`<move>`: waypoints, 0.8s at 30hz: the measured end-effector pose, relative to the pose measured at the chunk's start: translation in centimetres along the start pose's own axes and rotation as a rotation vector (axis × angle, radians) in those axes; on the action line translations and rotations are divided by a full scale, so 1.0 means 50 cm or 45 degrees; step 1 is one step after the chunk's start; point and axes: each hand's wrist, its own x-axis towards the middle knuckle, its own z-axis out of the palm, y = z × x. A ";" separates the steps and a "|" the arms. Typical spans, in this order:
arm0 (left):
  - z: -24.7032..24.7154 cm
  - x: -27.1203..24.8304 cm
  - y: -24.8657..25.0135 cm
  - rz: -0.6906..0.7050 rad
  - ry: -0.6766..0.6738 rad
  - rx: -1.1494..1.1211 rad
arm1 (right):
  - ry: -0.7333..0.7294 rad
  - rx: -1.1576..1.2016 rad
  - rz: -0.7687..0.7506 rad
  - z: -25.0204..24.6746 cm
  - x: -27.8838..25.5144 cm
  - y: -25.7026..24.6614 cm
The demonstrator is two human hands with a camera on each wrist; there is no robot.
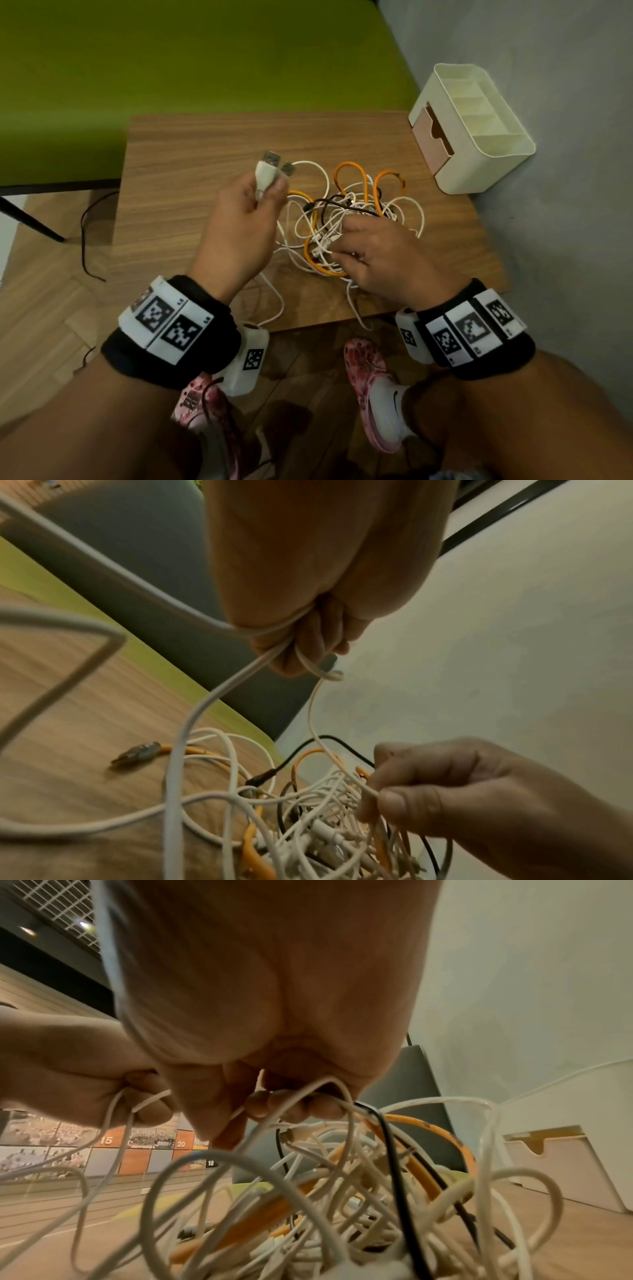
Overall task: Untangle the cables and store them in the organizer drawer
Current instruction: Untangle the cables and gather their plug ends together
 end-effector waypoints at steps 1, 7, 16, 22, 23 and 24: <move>0.008 -0.002 0.002 0.026 -0.032 -0.006 | 0.017 0.021 -0.017 -0.001 0.000 -0.002; 0.035 -0.013 -0.017 0.092 -0.448 0.164 | 0.250 0.271 0.005 -0.009 0.001 -0.002; 0.021 -0.013 0.009 -0.171 -0.505 -0.235 | 0.092 0.414 0.305 -0.023 -0.007 0.015; -0.032 -0.012 0.031 -0.280 -0.542 -0.734 | 0.020 0.285 0.430 -0.043 -0.010 0.031; -0.036 -0.012 0.027 -0.296 -0.543 -0.739 | 0.043 0.312 0.447 -0.045 -0.010 0.034; -0.040 -0.010 0.021 -0.313 -0.528 -0.719 | 0.078 0.340 0.457 -0.048 -0.010 0.038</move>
